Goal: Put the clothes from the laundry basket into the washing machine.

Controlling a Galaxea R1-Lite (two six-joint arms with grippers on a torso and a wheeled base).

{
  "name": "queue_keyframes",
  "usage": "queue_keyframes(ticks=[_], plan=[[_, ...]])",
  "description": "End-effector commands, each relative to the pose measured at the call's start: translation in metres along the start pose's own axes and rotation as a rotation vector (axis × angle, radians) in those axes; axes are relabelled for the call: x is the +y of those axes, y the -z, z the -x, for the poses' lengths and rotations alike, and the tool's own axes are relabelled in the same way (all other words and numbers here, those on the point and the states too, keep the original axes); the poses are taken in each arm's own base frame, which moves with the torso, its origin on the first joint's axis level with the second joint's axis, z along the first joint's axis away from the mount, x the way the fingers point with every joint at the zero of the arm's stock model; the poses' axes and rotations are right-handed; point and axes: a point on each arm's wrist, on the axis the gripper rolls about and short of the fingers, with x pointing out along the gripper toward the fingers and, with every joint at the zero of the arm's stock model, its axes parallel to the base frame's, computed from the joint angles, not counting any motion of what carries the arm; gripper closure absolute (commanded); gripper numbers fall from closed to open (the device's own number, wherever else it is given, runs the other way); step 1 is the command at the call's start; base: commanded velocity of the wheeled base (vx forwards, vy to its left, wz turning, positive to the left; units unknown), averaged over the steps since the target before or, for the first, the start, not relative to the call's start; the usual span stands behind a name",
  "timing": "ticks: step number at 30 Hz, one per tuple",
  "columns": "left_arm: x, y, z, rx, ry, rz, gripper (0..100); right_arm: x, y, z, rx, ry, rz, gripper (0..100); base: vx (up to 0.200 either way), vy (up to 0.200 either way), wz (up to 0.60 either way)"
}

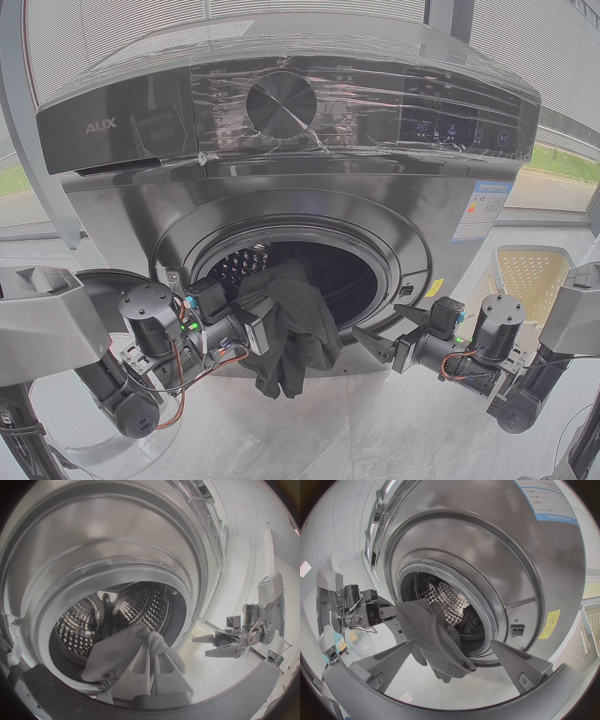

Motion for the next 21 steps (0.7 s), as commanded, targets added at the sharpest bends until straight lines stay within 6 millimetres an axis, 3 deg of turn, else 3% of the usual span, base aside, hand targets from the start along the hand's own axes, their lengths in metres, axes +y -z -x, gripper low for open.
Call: queue_keyframes(ticks=[1, 7, 11, 21], plan=[[0.006, 0.016, -0.028, -0.002, -0.022, -0.039, 100, 0.006, -0.001, 0.002, -0.003, -0.020, 0.002, 0, 0.000, 0.000, 0.00], [0.002, 0.027, -0.044, -0.003, -0.030, -0.022, 100, 0.009, -0.001, 0.002, 0.001, -0.031, 0.004, 0, 0.000, 0.000, 0.00], [0.012, 0.046, -0.086, -0.066, -0.074, -0.025, 100, 0.010, -0.001, 0.002, 0.001, -0.033, 0.008, 0, 0.000, 0.000, 0.00], [0.025, 0.063, -0.137, -0.076, -0.101, -0.001, 100, 0.009, -0.002, 0.003, -0.002, -0.032, 0.006, 0, 0.000, 0.000, 0.00]])
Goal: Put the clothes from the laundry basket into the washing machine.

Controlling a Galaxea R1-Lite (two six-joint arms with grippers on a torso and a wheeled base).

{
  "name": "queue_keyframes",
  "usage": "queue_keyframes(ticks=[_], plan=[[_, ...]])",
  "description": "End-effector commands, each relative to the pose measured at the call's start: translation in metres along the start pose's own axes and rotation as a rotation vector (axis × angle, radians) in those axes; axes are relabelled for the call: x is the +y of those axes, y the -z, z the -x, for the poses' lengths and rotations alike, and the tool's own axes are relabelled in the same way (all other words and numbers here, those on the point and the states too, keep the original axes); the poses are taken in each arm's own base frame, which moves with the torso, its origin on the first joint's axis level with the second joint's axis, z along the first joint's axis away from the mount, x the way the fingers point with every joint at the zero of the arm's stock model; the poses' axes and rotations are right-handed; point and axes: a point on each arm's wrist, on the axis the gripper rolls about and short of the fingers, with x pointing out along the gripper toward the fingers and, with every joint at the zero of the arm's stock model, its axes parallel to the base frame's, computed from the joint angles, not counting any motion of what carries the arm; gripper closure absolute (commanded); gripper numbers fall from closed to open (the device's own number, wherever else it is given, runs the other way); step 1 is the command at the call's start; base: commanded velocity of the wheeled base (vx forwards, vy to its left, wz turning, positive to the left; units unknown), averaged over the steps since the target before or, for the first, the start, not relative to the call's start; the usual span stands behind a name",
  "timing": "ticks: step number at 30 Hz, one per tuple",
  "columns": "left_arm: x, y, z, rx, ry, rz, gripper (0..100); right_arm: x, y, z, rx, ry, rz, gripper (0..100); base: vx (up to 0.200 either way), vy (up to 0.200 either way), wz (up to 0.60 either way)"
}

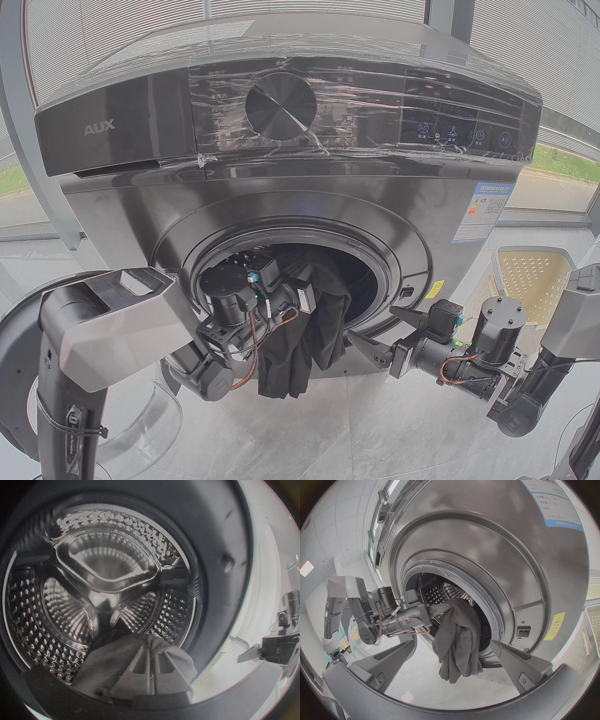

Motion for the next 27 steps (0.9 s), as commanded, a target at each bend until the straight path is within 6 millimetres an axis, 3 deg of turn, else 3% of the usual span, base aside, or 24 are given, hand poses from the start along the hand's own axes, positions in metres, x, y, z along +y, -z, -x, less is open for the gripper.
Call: queue_keyframes(ticks=[1, 6, 9, 14, 18, 27], plan=[[0.010, 0.040, -0.026, 0.062, -0.033, 0.023, 100, 0.000, 0.000, 0.000, -0.001, -0.002, 0.000, 0, 0.000, 0.000, 0.00], [0.006, 0.039, -0.042, 0.098, -0.034, 0.035, 100, 0.001, 0.001, 0.000, 0.002, -0.003, 0.000, 0, 0.000, 0.000, 0.00], [0.009, 0.050, -0.061, 0.079, -0.059, 0.032, 100, 0.001, 0.001, 0.000, 0.003, -0.003, -0.001, 0, 0.000, 0.000, 0.00], [0.034, 0.053, -0.087, 0.030, -0.168, 0.021, 100, 0.001, 0.000, 0.000, 0.002, -0.002, -0.002, 0, 0.000, 0.000, 0.00], [0.045, 0.044, -0.096, 0.038, -0.223, 0.016, 100, 0.001, 0.000, 0.000, 0.002, -0.002, -0.002, 0, 0.000, 0.000, 0.00], [0.045, 0.038, -0.104, 0.016, -0.234, 0.016, 100, 0.001, 0.002, 0.001, 0.009, -0.002, -0.006, 0, 0.000, 0.000, 0.00]])
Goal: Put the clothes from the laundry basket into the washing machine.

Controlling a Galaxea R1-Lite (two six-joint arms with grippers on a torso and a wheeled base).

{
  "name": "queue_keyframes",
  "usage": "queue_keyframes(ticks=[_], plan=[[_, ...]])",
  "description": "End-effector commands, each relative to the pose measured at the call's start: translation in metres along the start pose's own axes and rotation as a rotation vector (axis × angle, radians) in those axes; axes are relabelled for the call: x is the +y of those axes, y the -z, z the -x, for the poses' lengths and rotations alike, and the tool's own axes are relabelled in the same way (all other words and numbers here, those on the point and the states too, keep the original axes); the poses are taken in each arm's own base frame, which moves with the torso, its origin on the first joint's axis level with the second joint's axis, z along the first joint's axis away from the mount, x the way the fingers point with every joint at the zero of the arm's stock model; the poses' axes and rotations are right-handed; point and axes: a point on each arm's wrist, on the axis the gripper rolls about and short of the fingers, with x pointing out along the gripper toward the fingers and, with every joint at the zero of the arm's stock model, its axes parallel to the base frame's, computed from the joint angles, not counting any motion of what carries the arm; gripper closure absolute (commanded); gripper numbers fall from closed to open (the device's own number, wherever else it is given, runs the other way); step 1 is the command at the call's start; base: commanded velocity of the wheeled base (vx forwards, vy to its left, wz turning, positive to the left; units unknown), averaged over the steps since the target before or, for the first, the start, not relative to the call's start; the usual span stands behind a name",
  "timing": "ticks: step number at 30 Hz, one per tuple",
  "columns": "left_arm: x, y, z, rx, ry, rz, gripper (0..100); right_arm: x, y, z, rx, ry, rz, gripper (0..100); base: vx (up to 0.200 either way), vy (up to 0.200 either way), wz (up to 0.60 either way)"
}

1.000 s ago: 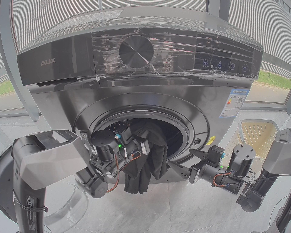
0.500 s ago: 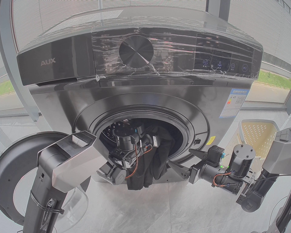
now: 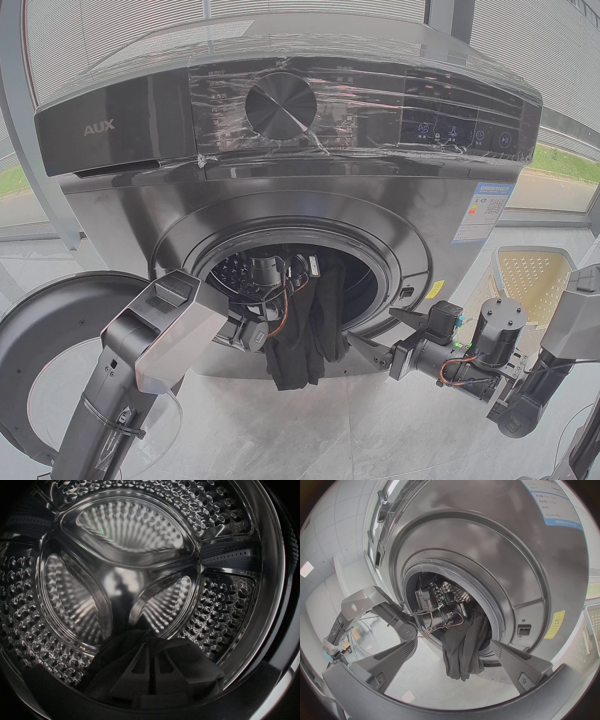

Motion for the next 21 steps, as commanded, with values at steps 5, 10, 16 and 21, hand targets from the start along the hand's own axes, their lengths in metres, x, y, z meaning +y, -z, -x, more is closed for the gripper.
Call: queue_keyframes(ticks=[5, 10, 16, 21], plan=[[0.006, 0.011, 0.002, 0.027, -0.032, -0.003, 0, 0.001, 0.001, 0.000, 0.005, -0.002, -0.001, 0, 0.000, 0.000, 0.00], [0.006, 0.001, 0.013, 0.126, -0.049, -0.019, 0, 0.001, 0.001, 0.000, 0.004, -0.004, -0.004, 0, 0.000, 0.000, 0.00], [-0.005, -0.017, 0.037, 0.277, 0.021, -0.028, 0, 0.001, 0.001, 0.000, 0.004, -0.006, -0.004, 0, 0.000, 0.000, 0.00], [-0.016, -0.009, 0.057, 0.392, 0.140, -0.029, 0, 0.001, 0.001, 0.000, 0.005, -0.007, -0.002, 0, 0.000, 0.000, 0.00]])
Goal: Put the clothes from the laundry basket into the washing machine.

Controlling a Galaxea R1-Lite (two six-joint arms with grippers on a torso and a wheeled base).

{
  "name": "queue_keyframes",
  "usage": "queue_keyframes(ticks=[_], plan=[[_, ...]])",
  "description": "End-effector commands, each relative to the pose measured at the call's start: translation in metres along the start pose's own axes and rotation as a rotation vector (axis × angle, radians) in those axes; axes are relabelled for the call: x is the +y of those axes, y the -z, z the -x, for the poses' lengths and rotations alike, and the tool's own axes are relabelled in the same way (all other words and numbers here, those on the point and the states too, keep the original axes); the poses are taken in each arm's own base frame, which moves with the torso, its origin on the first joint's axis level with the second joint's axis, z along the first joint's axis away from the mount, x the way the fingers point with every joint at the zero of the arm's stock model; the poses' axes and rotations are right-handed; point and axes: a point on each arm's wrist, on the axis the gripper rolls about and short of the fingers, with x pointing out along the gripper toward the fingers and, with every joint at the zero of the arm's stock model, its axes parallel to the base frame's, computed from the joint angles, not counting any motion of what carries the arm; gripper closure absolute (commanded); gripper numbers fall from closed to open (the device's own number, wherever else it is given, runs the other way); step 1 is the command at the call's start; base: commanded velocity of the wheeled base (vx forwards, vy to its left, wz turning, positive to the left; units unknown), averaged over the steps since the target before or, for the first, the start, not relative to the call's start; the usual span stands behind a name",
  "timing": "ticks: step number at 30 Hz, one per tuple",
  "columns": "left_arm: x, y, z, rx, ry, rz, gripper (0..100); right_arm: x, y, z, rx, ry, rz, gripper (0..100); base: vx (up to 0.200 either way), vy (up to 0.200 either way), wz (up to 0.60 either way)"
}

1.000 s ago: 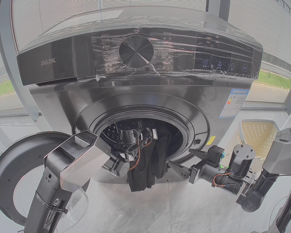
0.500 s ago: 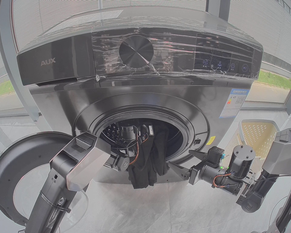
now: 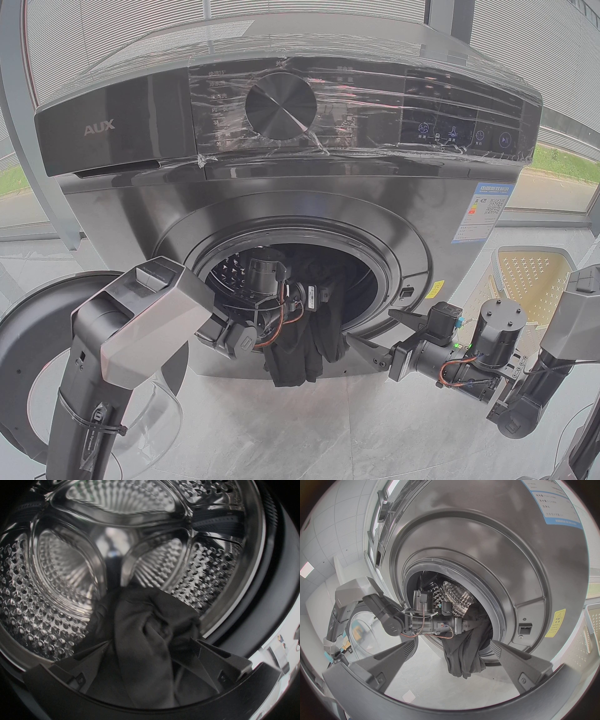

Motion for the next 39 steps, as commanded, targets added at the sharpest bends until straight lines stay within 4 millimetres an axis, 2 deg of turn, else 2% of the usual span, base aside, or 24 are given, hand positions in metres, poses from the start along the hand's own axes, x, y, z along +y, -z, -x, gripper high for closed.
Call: queue_keyframes(ticks=[1, 17, 18, 23, 28, 29, 32, 35, 39], plan=[[-0.014, -0.008, 0.022, 0.046, 0.075, -0.017, 0, 0.000, 0.000, 0.000, 0.001, -0.002, 0.001, 0, 0.000, 0.000, 0.00], [-0.013, 0.029, 0.014, 0.138, 0.115, -0.076, 0, 0.001, 0.001, -0.001, 0.002, -0.005, 0.003, 0, 0.000, 0.000, 0.00], [-0.013, 0.031, 0.013, 0.138, 0.115, -0.079, 100, 0.001, 0.001, -0.001, 0.002, -0.005, 0.003, 0, 0.000, 0.000, 0.00], [-0.011, 0.033, 0.010, 0.133, 0.105, -0.077, 100, 0.002, 0.000, -0.001, -0.001, -0.009, 0.003, 0, 0.000, 0.000, 0.00], [-0.005, 0.014, 0.004, 0.040, 0.058, -0.065, 100, 0.003, 0.000, -0.002, -0.002, -0.012, 0.004, 0, 0.000, 0.000, 0.00], [0.004, 0.002, -0.003, -0.041, 0.002, -0.060, 100, 0.003, 0.000, -0.002, -0.004, -0.011, 0.004, 0, 0.000, 0.000, 0.00], [0.015, -0.015, -0.016, -0.170, -0.083, -0.043, 100, 0.004, 0.000, -0.002, -0.003, -0.014, 0.004, 0, 0.000, 0.000, 0.00], [0.024, -0.023, -0.018, -0.205, -0.124, -0.036, 100, 0.005, 0.000, -0.002, -0.004, -0.015, 0.005, 0, 0.000, 0.000, 0.00], [0.025, -0.021, -0.017, -0.202, -0.122, -0.036, 100, 0.005, -0.001, -0.002, -0.006, -0.016, 0.005, 0, 0.000, 0.000, 0.00]])
